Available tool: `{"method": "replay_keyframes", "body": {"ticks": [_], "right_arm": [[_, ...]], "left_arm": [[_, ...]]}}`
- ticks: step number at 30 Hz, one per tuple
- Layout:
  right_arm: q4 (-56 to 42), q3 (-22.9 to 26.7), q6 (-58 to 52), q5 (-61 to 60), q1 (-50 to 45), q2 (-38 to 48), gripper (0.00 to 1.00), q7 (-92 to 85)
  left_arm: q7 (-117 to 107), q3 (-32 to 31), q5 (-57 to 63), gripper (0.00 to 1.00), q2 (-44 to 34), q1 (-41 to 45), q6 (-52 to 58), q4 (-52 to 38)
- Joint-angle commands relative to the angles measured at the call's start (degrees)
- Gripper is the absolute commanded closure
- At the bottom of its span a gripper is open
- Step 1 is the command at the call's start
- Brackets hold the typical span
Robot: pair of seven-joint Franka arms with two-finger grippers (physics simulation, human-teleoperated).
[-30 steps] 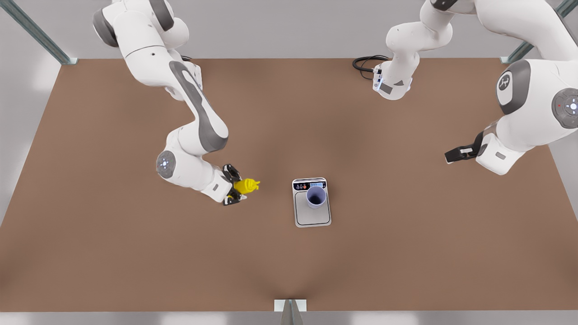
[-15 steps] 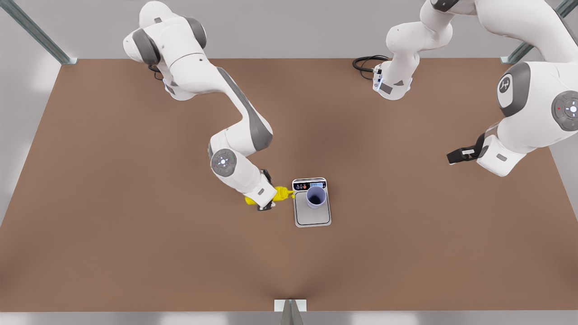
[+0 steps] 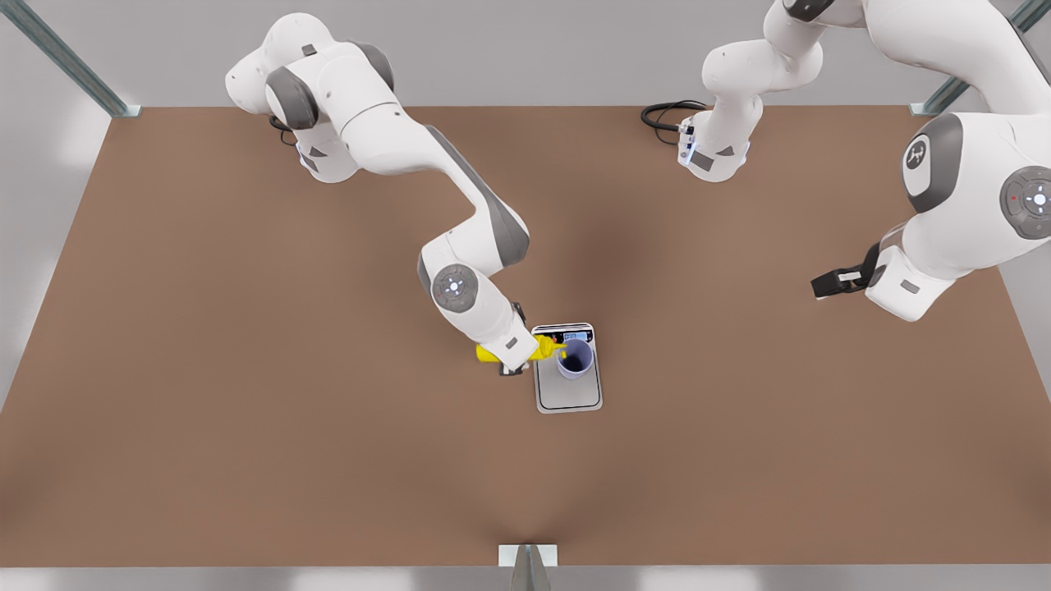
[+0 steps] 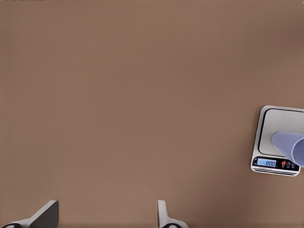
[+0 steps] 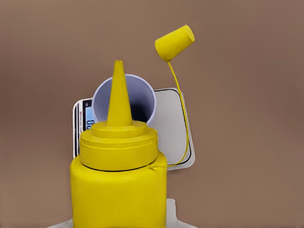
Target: Move cup to the weight, pick up sauce bottle, pour sauce
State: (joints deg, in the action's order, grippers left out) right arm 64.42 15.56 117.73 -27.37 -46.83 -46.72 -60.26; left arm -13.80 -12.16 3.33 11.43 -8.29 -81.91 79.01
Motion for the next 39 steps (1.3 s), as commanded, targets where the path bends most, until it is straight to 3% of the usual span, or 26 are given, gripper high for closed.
{"method": "replay_keyframes", "body": {"ticks": [1, 8, 12, 30, 39], "right_arm": [[0.0, 0.2, 0.1, 0.1, -0.1, 0.0, 0.51, 0.1], [2.3, -0.8, -1.4, -4.6, 4.7, 1.6, 0.51, 0.3], [4.7, -8.8, -2.4, -5.1, 13.7, 4.0, 0.51, -4.8], [13.8, -8.9, -2.6, -12.9, 19.8, 7.9, 0.51, -20.1], [20.8, -9.0, -4.7, -18.5, 26.7, 11.2, 0.51, -36.8]], "left_arm": [[0.0, 0.0, 0.0, 0.0, 0.0, -0.1, -0.1, 0.0], [0.0, -0.1, 0.0, 0.0, 0.0, 0.0, 0.0, 0.0], [-0.1, -0.1, 0.0, 0.0, 0.1, -0.1, 0.0, 0.0], [-0.1, -0.1, 0.0, 0.0, 0.3, 0.1, 0.0, 0.0], [-0.2, -0.1, 0.1, 0.0, 0.3, 0.2, 0.2, 0.0]]}}
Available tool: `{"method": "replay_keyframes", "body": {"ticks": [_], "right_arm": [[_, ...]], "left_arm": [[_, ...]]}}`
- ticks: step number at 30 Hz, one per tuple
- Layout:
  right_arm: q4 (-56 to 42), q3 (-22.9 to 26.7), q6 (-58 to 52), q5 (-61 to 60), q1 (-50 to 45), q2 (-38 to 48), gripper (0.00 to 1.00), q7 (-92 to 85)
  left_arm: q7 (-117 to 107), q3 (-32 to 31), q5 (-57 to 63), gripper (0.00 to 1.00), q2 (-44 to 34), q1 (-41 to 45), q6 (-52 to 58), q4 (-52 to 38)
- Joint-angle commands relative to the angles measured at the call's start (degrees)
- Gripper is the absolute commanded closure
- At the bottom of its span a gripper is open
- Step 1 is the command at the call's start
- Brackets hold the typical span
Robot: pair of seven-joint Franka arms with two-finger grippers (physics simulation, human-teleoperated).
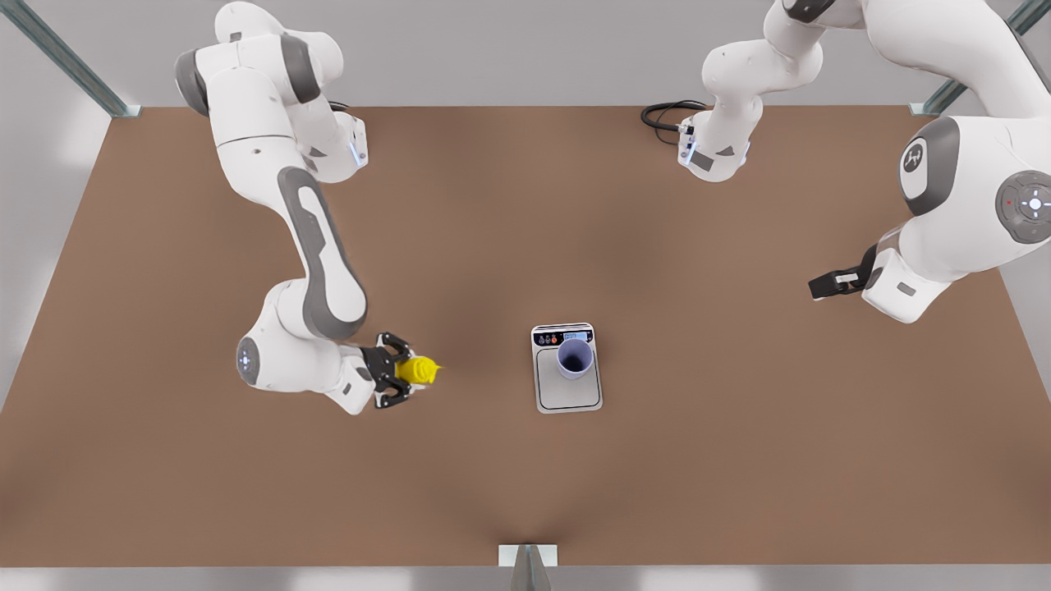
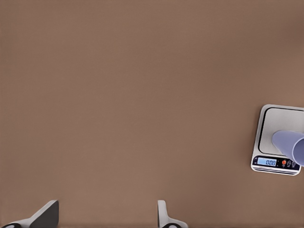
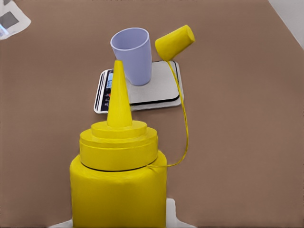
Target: Move cup to the weight, pick up sauce bottle, pour sauce
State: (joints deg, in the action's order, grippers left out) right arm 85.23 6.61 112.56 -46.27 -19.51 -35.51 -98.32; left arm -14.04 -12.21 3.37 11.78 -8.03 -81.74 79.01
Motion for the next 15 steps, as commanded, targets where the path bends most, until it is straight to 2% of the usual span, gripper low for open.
{"method": "replay_keyframes", "body": {"ticks": [1, 2, 9, 15], "right_arm": [[0.0, 0.0, -0.5, -0.5, 0.6, 0.0, 0.51, -1.2], [0.4, -0.6, -1.4, -1.4, 2.2, -0.1, 0.51, -3.5], [2.7, -16.5, -2.2, -5.5, 22.0, -1.2, 0.51, -18.5], [2.5, -16.7, -3.5, -17.4, 23.0, -6.3, 0.51, -29.6]], "left_arm": [[0.0, 0.0, 0.1, 0.0, 0.0, 0.0, 0.0, 0.0], [-0.1, 0.0, 0.1, 0.0, 0.0, 0.0, 0.0, 0.0], [-0.1, 0.0, 0.1, 0.0, 0.0, 0.1, 0.3, 0.0], [-0.1, -0.1, 0.1, 0.0, -0.1, 0.1, 0.3, 0.0]]}}
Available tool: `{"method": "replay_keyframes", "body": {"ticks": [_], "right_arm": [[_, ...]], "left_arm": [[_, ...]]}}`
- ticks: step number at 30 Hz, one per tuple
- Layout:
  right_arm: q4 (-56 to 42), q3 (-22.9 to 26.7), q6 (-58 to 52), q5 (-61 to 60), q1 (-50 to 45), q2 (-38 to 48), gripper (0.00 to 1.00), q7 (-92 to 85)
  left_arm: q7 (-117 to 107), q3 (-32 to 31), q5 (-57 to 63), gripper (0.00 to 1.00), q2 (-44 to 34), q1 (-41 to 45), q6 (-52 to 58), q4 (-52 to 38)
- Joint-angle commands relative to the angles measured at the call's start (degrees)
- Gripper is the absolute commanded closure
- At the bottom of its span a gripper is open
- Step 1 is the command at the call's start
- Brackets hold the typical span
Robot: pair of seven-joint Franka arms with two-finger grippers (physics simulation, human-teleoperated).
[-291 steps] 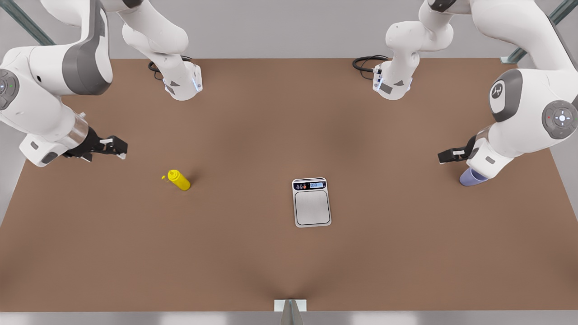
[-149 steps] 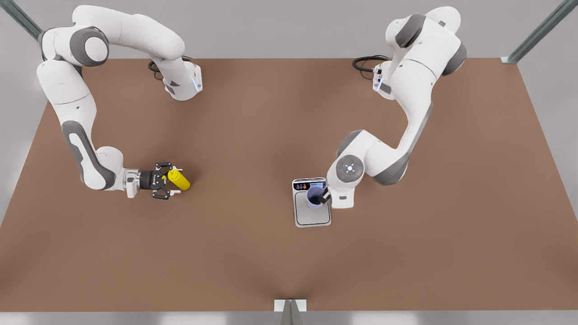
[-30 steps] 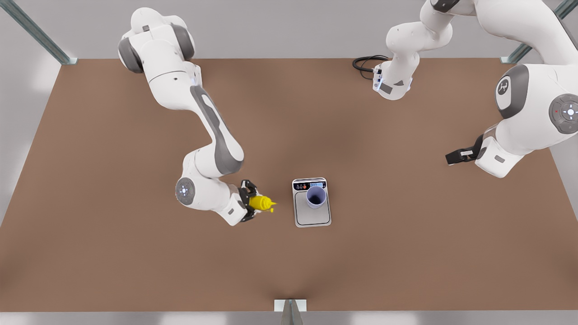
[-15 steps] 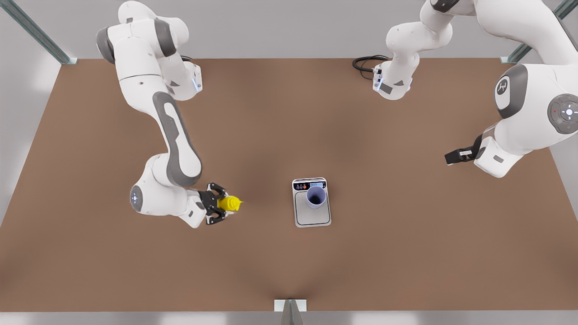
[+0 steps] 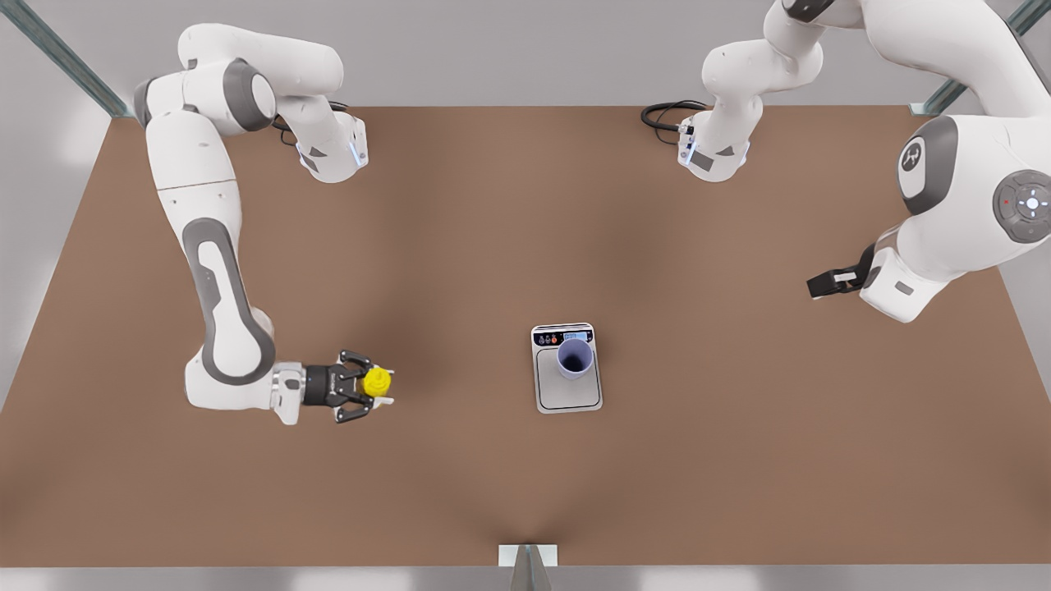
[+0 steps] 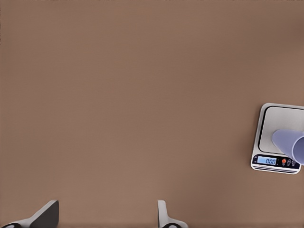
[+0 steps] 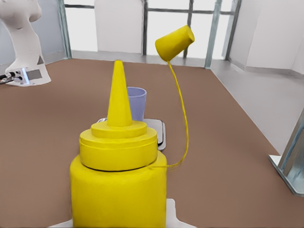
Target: Move cup to the weight, pick up sauce bottle, pour sauce
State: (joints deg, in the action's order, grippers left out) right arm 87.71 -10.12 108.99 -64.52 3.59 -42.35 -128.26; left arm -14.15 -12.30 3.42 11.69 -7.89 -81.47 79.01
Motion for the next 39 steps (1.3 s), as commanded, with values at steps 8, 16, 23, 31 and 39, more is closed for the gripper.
{"method": "replay_keyframes", "body": {"ticks": [8, 16, 23, 31, 39], "right_arm": [[-0.2, -4.5, -1.8, -6.6, 3.6, -4.6, 0.51, -5.9], [0.3, -4.5, -1.9, -8.4, 3.3, -5.5, 0.51, -1.6], [0.8, -4.5, -2.3, -9.4, 3.4, -6.9, 0.5, -1.3], [1.6, -4.5, -2.4, -9.0, 4.5, -6.9, 0.5, -1.4], [2.9, -4.5, -4.5, -9.4, 5.1, -7.0, 0.49, -4.5]], "left_arm": [[0.1, 0.0, 0.1, 0.0, 0.0, 0.0, 0.0, 0.0], [0.1, 0.0, 0.2, 0.0, 0.0, 0.1, 0.0, 0.0], [0.3, 0.0, 1.0, 0.0, 0.1, 0.0, 0.0, 0.0], [0.3, 0.0, 1.5, 0.0, 0.1, 0.1, -0.1, 0.0], [0.2, 0.0, 1.5, 0.0, 0.2, 0.1, 0.0, 0.1]]}}
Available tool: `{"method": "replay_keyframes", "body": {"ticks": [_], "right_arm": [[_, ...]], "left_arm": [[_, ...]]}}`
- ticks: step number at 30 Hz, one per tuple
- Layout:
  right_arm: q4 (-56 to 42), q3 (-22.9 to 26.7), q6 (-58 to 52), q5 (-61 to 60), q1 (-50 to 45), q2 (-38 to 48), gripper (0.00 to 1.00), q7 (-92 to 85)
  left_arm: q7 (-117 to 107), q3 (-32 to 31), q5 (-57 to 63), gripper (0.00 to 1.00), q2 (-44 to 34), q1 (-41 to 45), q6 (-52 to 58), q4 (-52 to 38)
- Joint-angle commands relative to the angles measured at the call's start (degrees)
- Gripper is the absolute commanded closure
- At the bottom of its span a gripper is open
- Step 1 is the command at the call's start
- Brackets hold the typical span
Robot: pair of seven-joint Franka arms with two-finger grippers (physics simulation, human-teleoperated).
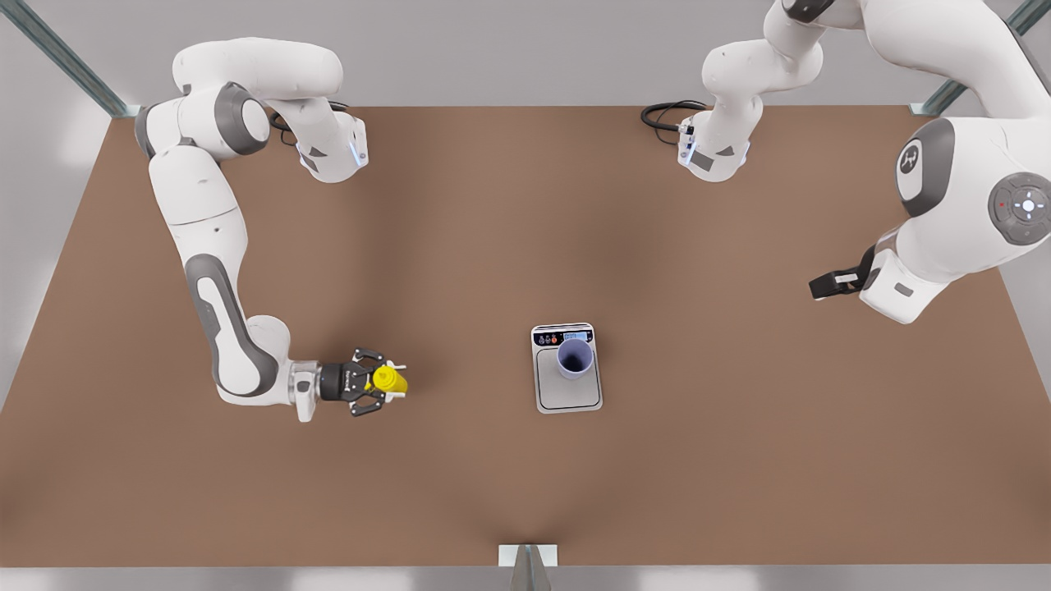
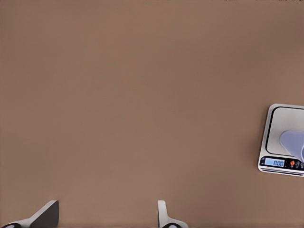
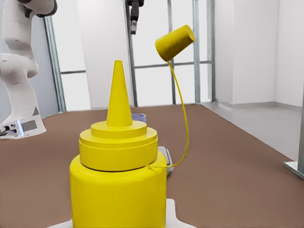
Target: Move cup to the weight, pick up sauce bottle, pour sauce
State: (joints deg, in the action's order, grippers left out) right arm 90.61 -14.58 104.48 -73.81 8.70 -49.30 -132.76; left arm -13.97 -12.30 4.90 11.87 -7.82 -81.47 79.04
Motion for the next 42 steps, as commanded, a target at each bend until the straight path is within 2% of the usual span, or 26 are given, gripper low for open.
{"method": "replay_keyframes", "body": {"ticks": [1, 42], "right_arm": [[0.0, 0.0, 0.0, -0.1, 0.0, 0.0, 0.49, 0.0], [-0.4, 0.5, -0.7, 0.2, -0.4, -3.4, 0.48, -1.7]], "left_arm": [[0.0, 0.0, 0.0, 0.0, 0.0, 0.0, 0.0, 0.1], [0.0, 0.0, 0.1, 0.0, 0.3, 0.0, 0.0, 0.1]]}}
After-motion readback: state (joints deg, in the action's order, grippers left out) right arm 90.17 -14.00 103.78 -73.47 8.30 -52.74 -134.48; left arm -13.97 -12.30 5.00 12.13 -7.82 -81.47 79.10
